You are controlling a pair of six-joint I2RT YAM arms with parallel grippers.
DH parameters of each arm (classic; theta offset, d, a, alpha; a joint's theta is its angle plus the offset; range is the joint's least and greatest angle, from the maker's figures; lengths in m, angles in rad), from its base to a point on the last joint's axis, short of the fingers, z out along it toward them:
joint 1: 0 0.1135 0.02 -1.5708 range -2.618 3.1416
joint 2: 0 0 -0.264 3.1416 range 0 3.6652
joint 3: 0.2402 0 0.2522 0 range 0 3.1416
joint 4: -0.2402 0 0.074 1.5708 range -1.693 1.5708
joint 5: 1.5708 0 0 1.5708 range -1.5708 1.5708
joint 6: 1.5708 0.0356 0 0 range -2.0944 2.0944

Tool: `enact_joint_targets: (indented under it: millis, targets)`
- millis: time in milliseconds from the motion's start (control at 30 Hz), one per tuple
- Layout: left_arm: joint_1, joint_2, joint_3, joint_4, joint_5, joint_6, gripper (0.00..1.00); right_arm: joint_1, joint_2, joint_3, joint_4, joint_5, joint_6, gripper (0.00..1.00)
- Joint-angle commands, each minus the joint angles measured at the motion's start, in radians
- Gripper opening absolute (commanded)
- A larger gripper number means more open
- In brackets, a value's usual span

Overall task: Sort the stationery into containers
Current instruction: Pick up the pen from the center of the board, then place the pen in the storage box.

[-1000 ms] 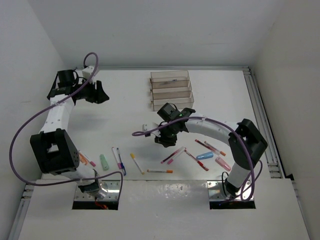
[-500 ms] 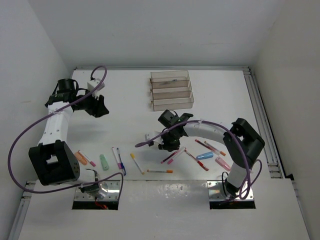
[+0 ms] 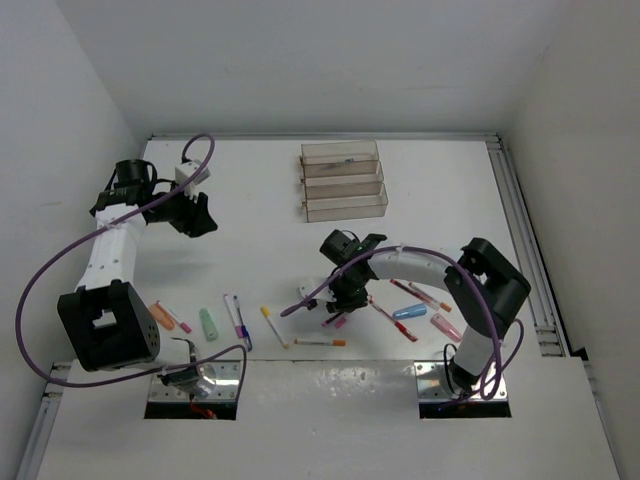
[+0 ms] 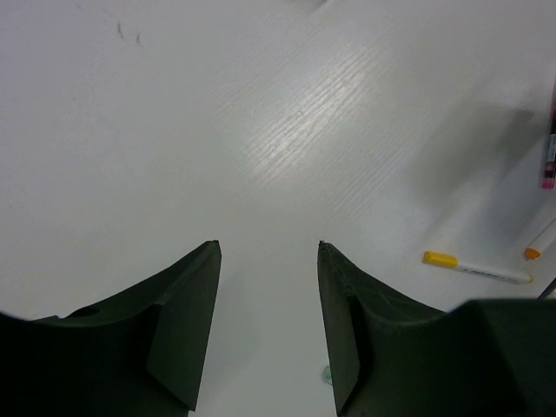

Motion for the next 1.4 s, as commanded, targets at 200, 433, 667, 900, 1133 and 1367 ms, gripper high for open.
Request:
enact_joint_targets:
  millis: [200,433,667,900,1133,1367]
  targets:
    - [0.013,-0.018,-0.007,0.028,0.014,0.009,0.55,-0.013,0.048,0.037,0.047,0.010,-0.054,0.31]
    - [0.017,-0.010,-0.006,0.041,0.008,0.006,0.55,-0.021,0.060,-0.007,0.094,0.033,-0.121,0.26]
    - [0.025,0.000,0.005,0.068,0.011,-0.015,0.54,-0.045,0.120,0.051,0.119,0.071,-0.099,0.02]
    - [0.030,0.019,0.037,0.159,0.120,-0.104,0.51,-0.152,0.123,0.364,0.049,-0.027,0.334,0.00]
    - [-0.007,0.025,0.036,0.349,0.201,-0.346,0.51,-0.349,0.092,0.563,0.208,-0.114,1.037,0.00]
    - [-0.050,0.031,0.031,0.475,0.160,-0.487,0.52,-0.501,0.112,0.629,0.438,0.112,1.692,0.00]
